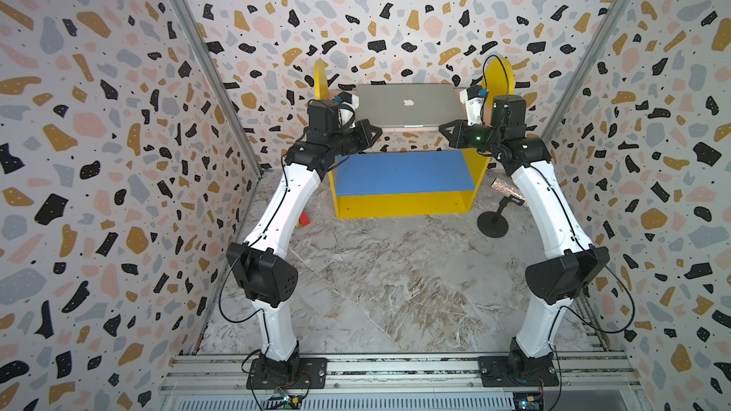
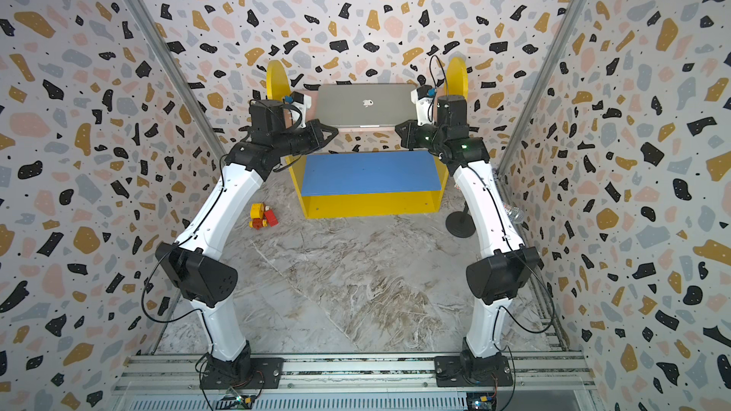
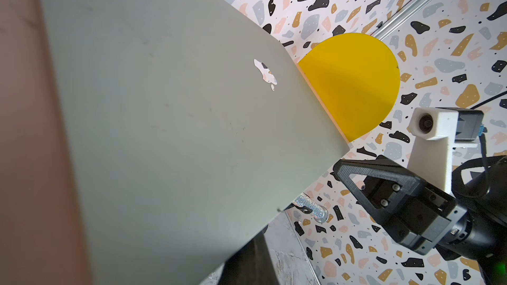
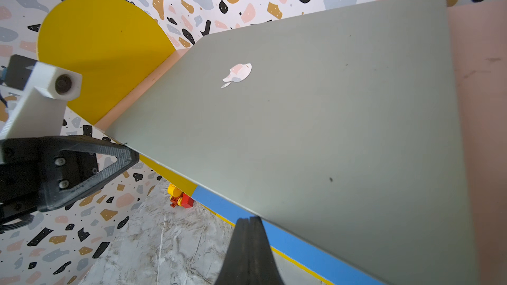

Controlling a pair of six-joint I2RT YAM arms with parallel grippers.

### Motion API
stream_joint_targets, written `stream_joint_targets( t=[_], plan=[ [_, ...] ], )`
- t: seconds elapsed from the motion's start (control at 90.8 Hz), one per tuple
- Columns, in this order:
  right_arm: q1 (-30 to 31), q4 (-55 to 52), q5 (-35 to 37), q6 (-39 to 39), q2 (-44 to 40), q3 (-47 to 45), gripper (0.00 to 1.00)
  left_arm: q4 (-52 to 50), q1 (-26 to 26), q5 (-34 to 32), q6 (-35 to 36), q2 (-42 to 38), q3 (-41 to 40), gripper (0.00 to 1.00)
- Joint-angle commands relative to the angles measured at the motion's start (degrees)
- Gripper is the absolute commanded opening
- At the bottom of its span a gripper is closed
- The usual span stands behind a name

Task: Close the laptop lid and set it aside
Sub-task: Place the laptop on the shelf.

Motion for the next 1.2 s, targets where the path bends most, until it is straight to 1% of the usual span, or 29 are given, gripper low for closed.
stream_joint_targets(
  t=[0.0,0.143,0.297,0.452,0.529,0.606,0.694,0.738,0.815,0.947,0.991,1.035,1.046,1.057,1.112,1.156,1.167,1.178,1.189],
  plan=[
    [-0.11,1.32,1.24,-0.71,0.19,2.04,0.00,4.01,0.95,-1.32,0.17,0.20,1.78,0.00],
    [-0.11,1.12,0.91,-0.44,-1.06,1.54,0.00,4.55,0.95,-0.78,-0.39,-1.38,0.39,0.00],
    [-0.11,2.12,0.86,-0.46,-4.66,-1.77,0.00,4.95,0.95,-0.97,-0.85,-4.71,-2.04,0.00],
    [-0.11,2.59,1.43,-1.34,-10.23,-8.22,0.01,4.63,0.78,-1.78,-0.64,-9.60,-6.86,0.00],
    [-0.11,3.19,2.25,-2.32,-13.70,-12.67,0.05,4.82,0.77,-2.62,-0.29,-12.59,-10.26,0.00],
    [-0.11,3.91,3.18,-3.47,-17.98,-17.77,0.11,4.78,0.77,-3.56,-0.09,-15.98,-13.69,0.00],
    [-0.11,5.24,4.30,-4.93,-23.17,-24.22,0.22,4.04,0.77,-4.89,0.53,-19.91,-17.49,0.00],
    [-0.11,6.14,5.09,-5.28,-26.15,-27.89,0.30,4.03,0.77,-5.68,0.79,-22.27,-20.01,0.00],
    [-0.11,8.42,6.32,-5.89,-31.27,-34.90,0.44,4.40,0.77,-7.28,1.41,-26.61,-24.94,0.05],
    [-0.11,12.28,9.03,-6.81,-39.48,-47.10,0.70,5.53,0.77,-11.45,3.92,-35.01,-34.80,0.20],
    [-0.11,13.40,10.17,-7.09,-41.74,-51.00,0.78,6.05,0.77,-13.41,4.99,-38.04,-38.21,0.27],
    [-0.11,14.51,11.11,-7.27,-44.46,-54.54,0.89,7.73,0.77,-15.31,5.68,-40.90,-41.87,0.35],
    [-0.11,14.88,11.30,-7.39,-45.10,-55.46,0.94,8.03,0.77,-15.80,5.87,-41.45,-42.81,0.37],
    [-0.11,15.24,11.49,-7.44,-45.72,-56.36,0.97,8.41,0.77,-16.27,6.01,-42.07,-43.76,0.39],
    [-0.11,17.07,12.10,-7.96,-48.56,-61.11,1.00,9.99,0.77,-18.70,7.15,-45.95,-48.26,0.49],
    [-0.11,18.56,12.68,-8.35,-50.93,-64.99,1.00,11.20,0.77,-20.43,8.18,-48.42,-51.53,0.64],
    [-0.11,19.01,12.84,-8.50,-51.54,-66.00,1.00,11.44,0.77,-20.86,8.44,-48.90,-52.30,0.77],
    [-0.11,19.46,13.04,-8.62,-52.11,-66.99,1.00,11.91,0.77,-21.30,8.79,-49.40,-53.12,0.88],
    [-0.11,19.90,13.28,-8.76,-52.79,-67.97,1.00,12.23,0.82,-21.74,9.10,-50.22,-53.97,0.94]
  ],
)
